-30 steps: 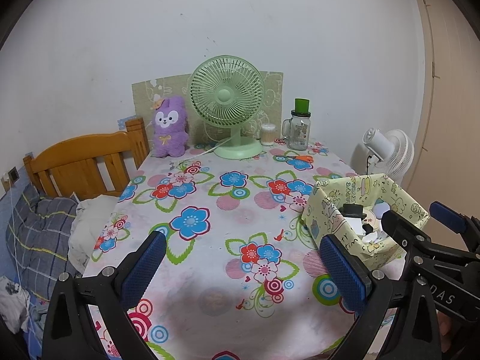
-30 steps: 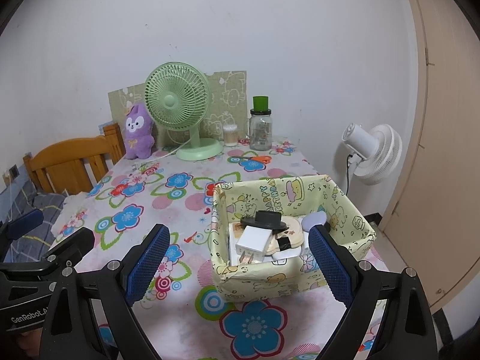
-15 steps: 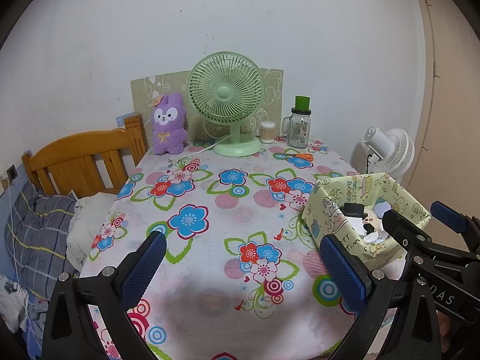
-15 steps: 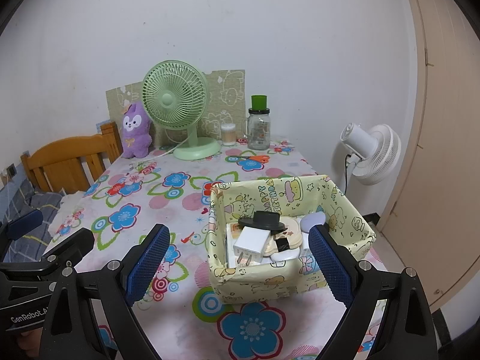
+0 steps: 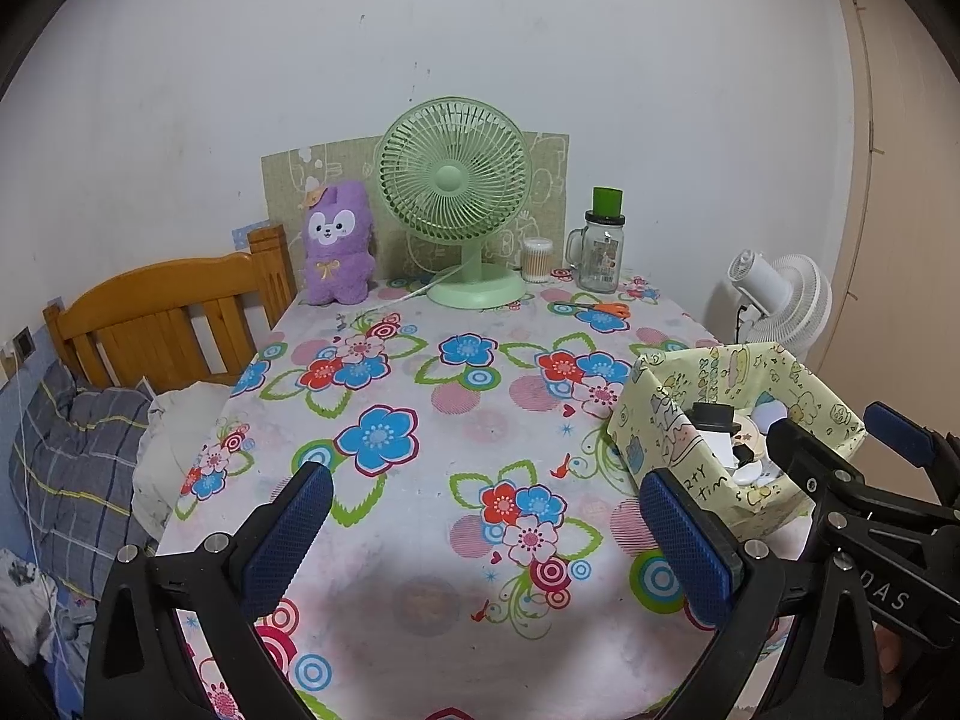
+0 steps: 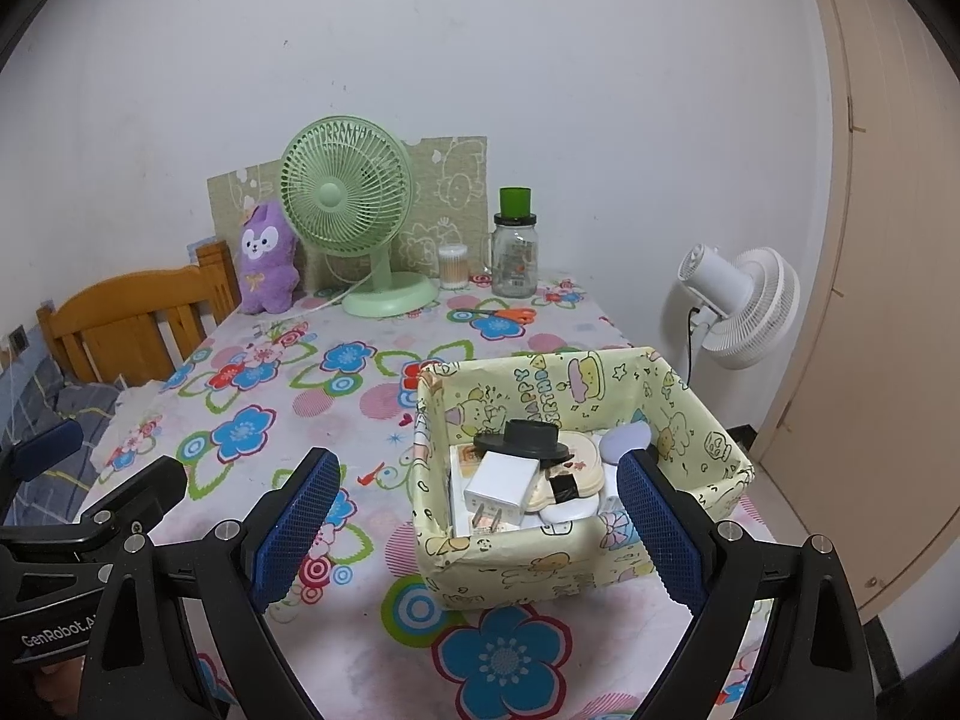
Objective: Organize rigid objects
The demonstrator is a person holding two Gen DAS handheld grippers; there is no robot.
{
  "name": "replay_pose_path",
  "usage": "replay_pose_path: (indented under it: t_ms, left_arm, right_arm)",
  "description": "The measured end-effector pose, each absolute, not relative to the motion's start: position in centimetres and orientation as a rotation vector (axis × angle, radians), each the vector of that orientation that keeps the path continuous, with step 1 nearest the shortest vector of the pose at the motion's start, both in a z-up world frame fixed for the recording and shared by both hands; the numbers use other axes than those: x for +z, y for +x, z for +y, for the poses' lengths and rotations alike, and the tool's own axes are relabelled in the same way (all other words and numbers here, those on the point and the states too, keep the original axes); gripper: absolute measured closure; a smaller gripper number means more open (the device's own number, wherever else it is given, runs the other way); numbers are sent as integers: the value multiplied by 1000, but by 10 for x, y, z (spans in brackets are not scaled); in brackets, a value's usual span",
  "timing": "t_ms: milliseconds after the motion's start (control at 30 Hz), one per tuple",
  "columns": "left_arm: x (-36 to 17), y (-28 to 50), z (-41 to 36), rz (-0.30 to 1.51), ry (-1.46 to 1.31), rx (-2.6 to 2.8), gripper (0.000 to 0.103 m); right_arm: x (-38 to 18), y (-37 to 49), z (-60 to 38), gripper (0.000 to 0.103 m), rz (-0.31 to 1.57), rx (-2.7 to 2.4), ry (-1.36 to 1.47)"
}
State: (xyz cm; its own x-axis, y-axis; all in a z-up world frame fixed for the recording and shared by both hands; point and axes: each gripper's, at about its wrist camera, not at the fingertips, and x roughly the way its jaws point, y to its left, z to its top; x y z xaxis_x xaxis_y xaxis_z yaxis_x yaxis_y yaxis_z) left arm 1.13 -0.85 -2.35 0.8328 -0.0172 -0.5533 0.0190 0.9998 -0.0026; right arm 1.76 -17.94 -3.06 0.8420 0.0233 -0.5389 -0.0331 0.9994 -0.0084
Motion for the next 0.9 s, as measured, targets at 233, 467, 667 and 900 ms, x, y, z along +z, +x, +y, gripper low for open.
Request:
replay_pose_path:
  t_ms: [233,467,667,900]
  left_arm:
    - [-26,12,-7,591,0,-20,0]
    - [-27,12,-7,593,0,-21,0]
    - [-28,14,-6,596,-1,-22,0]
    - [-27,14,-5,597,-1,-22,0]
  right_arm:
    - [-30,18,-178,8,569,29,-18]
    - [-33,20,-178,8,572,27,-20]
    - [-35,20,-178,8,573,26,-21]
    - [-35,21,-178,8,574,25,-22]
